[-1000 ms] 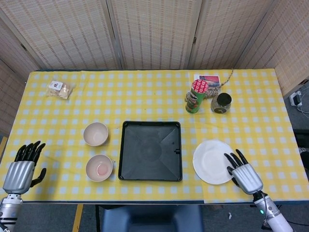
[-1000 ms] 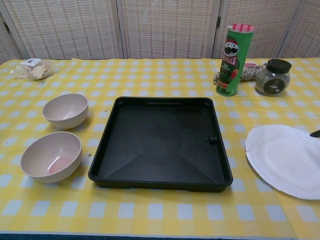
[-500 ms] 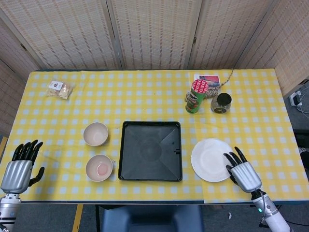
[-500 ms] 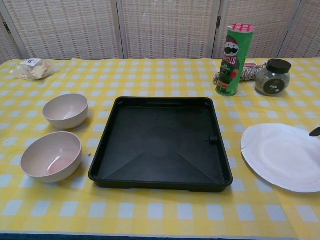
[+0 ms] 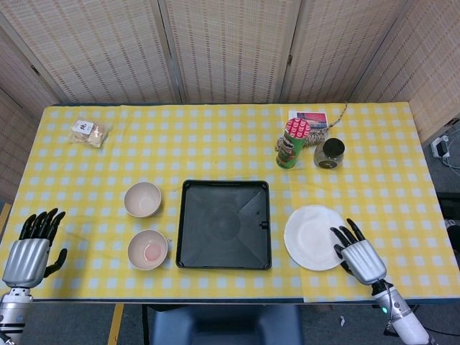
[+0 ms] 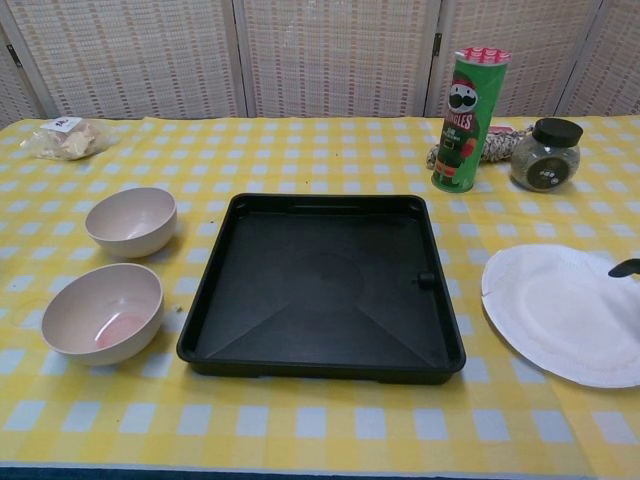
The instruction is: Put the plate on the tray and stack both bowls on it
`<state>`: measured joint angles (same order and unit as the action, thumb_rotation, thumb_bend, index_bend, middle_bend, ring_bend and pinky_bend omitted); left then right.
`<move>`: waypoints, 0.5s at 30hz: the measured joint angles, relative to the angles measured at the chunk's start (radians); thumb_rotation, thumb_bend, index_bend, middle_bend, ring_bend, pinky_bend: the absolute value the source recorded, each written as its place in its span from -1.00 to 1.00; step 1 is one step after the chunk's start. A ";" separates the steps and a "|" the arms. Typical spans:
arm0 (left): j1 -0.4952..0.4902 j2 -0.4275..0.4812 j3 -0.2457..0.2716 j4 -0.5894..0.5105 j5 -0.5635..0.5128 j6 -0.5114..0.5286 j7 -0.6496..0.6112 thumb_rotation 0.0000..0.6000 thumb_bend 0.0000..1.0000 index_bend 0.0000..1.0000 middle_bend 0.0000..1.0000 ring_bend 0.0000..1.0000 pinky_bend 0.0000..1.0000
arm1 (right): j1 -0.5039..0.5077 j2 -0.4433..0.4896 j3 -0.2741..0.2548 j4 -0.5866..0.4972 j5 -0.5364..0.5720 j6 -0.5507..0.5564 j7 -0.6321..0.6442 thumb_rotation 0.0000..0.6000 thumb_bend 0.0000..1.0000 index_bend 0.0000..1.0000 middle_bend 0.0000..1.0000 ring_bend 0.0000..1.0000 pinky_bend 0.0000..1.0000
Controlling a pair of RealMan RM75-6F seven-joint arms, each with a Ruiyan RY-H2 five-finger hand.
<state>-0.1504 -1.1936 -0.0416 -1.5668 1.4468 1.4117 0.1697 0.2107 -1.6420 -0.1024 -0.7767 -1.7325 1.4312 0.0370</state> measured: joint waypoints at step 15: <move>0.006 -0.001 -0.004 0.002 0.003 0.019 0.003 1.00 -0.07 -1.00 -0.84 -0.91 -0.93 | 0.007 -0.007 -0.003 -0.012 0.012 -0.021 -0.014 1.00 -0.19 0.33 -0.57 -0.65 -1.00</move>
<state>-0.1441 -1.1942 -0.0457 -1.5649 1.4498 1.4306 0.1723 0.2181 -1.6493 -0.1055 -0.7887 -1.7203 1.4106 0.0227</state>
